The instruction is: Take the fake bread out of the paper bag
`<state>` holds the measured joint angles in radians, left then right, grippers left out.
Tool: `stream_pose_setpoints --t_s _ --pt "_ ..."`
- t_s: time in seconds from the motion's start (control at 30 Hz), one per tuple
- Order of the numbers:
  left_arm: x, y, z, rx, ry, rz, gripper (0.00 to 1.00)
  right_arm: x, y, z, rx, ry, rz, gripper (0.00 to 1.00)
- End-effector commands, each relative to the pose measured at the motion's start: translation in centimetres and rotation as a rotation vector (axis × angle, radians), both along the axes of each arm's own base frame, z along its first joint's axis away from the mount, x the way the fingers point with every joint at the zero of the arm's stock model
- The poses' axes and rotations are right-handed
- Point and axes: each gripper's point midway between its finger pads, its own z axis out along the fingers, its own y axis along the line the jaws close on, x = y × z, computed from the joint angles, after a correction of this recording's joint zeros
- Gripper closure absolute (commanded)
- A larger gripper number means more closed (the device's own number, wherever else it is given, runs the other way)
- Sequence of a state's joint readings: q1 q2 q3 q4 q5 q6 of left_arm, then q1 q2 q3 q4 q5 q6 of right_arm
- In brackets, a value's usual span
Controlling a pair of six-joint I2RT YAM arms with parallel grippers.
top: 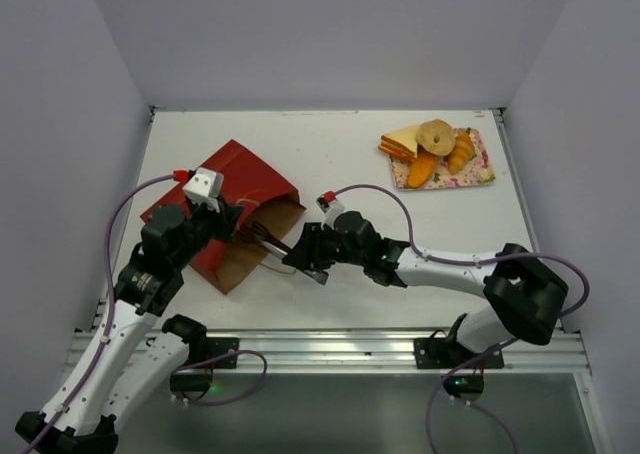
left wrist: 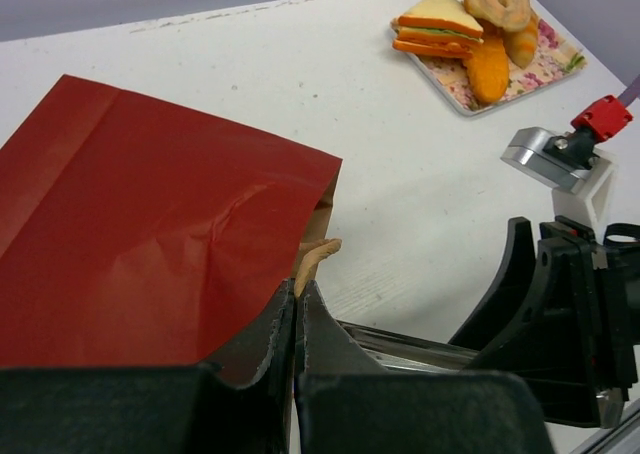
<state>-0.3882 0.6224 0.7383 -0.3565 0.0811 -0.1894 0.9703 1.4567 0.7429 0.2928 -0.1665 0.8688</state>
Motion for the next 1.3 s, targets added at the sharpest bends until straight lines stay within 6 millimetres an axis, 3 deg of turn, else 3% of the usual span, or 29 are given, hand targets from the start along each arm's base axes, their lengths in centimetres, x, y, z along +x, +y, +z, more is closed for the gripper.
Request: stream_pose_setpoints --t_s 0.0,0.73,1.27 --pt "-0.1 -0.7 1.5 -0.013 -0.065 -0.051 1.00 1.5 2.7 4.2 0.141 -0.080 -0.008 0.50" --pt "-2.9 -4.1 3.5 -0.066 -0.146 -0.309 1.00 3.3 5.1 0.8 0.117 -0.054 -0.032 0.46" --pt "-2.6 -3.9 3.2 -0.061 -0.135 -0.289 1.00 2.8 3.7 -1.0 0.070 -0.029 -0.066 0.46"
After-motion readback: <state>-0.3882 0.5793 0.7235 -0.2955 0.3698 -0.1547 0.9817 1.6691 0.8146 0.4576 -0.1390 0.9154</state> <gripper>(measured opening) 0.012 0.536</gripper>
